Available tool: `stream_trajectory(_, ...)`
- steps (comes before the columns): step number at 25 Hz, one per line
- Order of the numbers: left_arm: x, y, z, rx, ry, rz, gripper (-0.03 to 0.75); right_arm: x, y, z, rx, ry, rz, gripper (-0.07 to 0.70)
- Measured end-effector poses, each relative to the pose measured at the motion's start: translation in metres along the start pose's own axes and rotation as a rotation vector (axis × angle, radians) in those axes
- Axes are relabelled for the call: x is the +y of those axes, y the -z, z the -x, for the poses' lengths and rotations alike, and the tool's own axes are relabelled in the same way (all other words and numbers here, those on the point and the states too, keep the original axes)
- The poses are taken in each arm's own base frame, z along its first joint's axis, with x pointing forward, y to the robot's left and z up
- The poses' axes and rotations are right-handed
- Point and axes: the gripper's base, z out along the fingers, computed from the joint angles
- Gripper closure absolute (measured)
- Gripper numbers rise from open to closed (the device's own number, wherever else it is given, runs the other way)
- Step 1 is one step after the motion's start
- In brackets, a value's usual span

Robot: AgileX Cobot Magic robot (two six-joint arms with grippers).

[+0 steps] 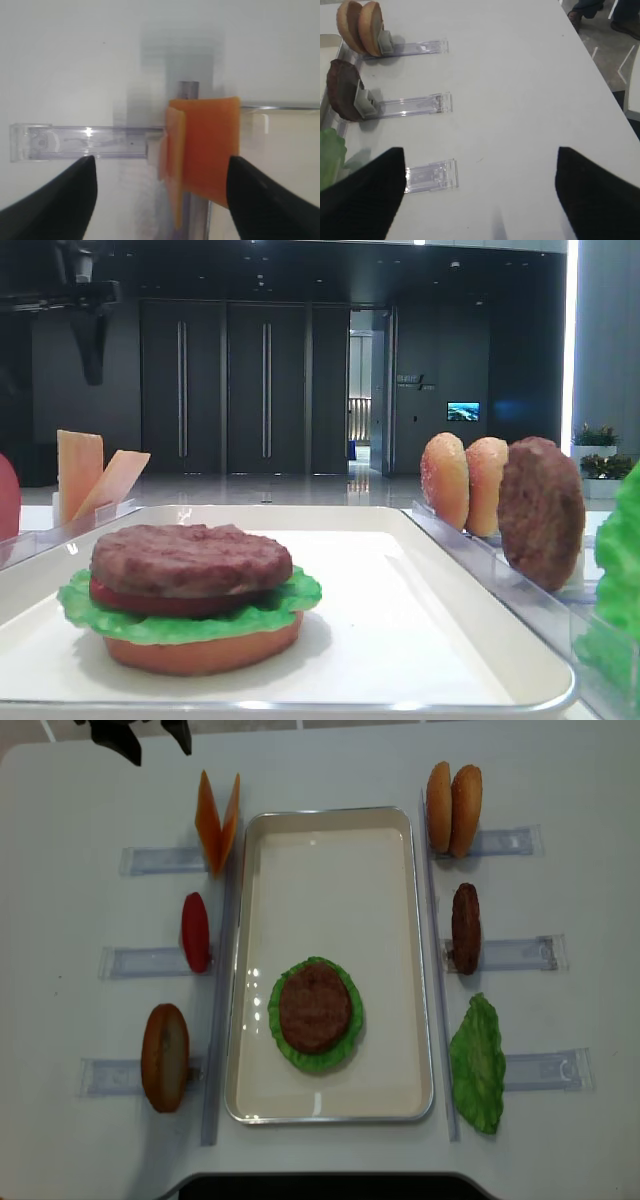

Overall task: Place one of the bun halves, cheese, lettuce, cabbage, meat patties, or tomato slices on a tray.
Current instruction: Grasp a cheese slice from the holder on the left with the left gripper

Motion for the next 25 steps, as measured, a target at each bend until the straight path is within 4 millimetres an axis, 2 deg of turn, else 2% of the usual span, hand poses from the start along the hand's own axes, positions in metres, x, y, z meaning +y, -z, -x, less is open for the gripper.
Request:
stream_trajectory(7, -0.048, 0.001, -0.012, 0.005, -0.042, -0.018, 0.102, 0.0, 0.0, 0.0, 0.0, 0.0, 0.0, 0.054)
stream_trajectory(12, -0.07, 0.001, -0.02, 0.003, -0.065, -0.015, 0.102, 0.0, 0.0, 0.0, 0.0, 0.0, 0.0, 0.054)
stream_trajectory(19, -0.072, -0.001, -0.021, -0.001, -0.066, 0.008, 0.102, 0.0, 0.0, 0.0, 0.0, 0.0, 0.0, 0.054)
stream_trajectory(25, -0.073, -0.025, -0.021, 0.045, -0.069, 0.027, 0.102, 0.0, 0.0, 0.0, 0.0, 0.0, 0.0, 0.054)
